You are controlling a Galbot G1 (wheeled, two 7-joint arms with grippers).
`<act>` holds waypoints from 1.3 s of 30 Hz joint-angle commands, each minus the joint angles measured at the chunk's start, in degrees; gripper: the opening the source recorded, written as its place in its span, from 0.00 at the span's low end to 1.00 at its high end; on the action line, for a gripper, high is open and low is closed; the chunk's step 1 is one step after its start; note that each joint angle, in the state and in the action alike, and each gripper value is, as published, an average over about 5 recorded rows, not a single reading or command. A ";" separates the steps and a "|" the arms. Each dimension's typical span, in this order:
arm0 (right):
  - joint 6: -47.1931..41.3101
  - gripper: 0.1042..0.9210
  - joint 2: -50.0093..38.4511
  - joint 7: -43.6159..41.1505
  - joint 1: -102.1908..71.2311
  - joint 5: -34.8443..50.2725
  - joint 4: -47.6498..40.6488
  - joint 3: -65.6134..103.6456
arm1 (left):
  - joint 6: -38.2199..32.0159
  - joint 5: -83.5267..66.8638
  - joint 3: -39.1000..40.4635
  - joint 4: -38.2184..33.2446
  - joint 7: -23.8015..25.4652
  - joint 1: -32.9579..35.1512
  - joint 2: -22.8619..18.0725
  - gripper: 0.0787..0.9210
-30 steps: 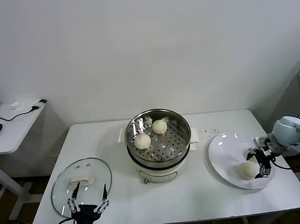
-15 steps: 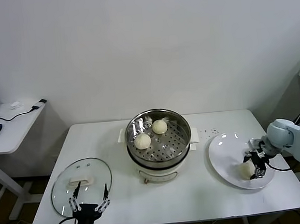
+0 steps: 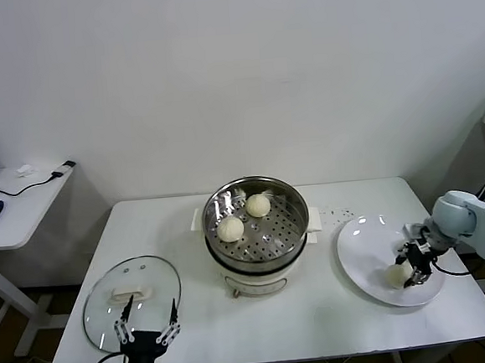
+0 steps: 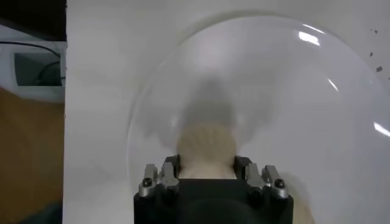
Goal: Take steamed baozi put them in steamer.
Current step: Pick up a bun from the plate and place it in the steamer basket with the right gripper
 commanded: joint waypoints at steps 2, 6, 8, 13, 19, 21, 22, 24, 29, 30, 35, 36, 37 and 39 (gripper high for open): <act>8.73 0.59 1.74 -2.82 13.75 1.47 -0.26 -6.83 | -0.02 0.07 -0.04 -0.15 0.03 0.27 0.21 0.88; 19.20 0.59 6.58 -6.36 30.13 0.27 -0.60 -16.76 | -0.03 0.07 -0.14 -0.28 0.01 0.50 0.22 0.88; 26.26 0.59 10.04 -7.79 36.78 -2.86 -0.59 -20.40 | -0.03 0.06 -0.16 -0.32 -0.01 0.61 0.17 0.88; 40.15 0.59 19.69 -8.83 47.60 -8.50 -0.89 -23.21 | -0.15 0.21 -0.19 -0.32 -0.03 0.95 0.02 0.88; 46.12 0.59 29.34 -7.40 49.31 -11.06 1.07 -21.39 | 0.09 0.57 -0.26 -0.41 -0.18 1.50 0.06 0.88; 46.31 0.59 32.12 -7.25 47.79 -11.78 2.76 -19.60 | 0.07 0.64 -0.36 -0.39 -0.20 1.71 0.13 0.88; 46.35 0.59 33.45 -7.21 46.74 -12.35 3.71 -18.54 | 0.05 0.65 -0.43 -0.38 -0.22 1.79 0.16 0.88; 46.32 0.59 35.86 -7.19 44.24 -13.74 5.40 -16.83 | 0.06 0.58 -0.67 -0.36 -0.26 1.83 0.11 0.88; 44.77 0.59 39.69 -7.41 37.81 -15.57 7.82 -15.31 | 0.11 0.18 -1.12 -0.77 -0.41 2.06 -0.32 0.88; 44.02 0.59 40.18 -7.43 36.91 -15.13 7.99 -15.67 | 0.22 0.08 -1.19 -0.97 -0.47 2.08 -0.41 0.88; 42.37 0.59 41.79 -7.47 32.46 -14.86 7.65 -17.13 | 0.92 -0.32 -1.38 -1.89 -0.75 1.91 -0.78 0.88; 42.42 0.59 41.96 -7.47 31.58 -15.20 7.42 -17.13 | 0.93 -0.29 -1.42 -1.94 -0.75 1.99 -0.73 0.88; 42.45 0.59 42.10 -7.44 30.80 -15.45 7.19 -17.22 | 0.91 -0.27 -1.49 -1.96 -0.76 2.11 -0.69 0.88; 42.55 0.59 42.21 -7.39 29.61 -15.62 6.90 -17.62 | 0.80 -0.30 -1.76 -1.85 -0.79 2.31 -0.64 0.88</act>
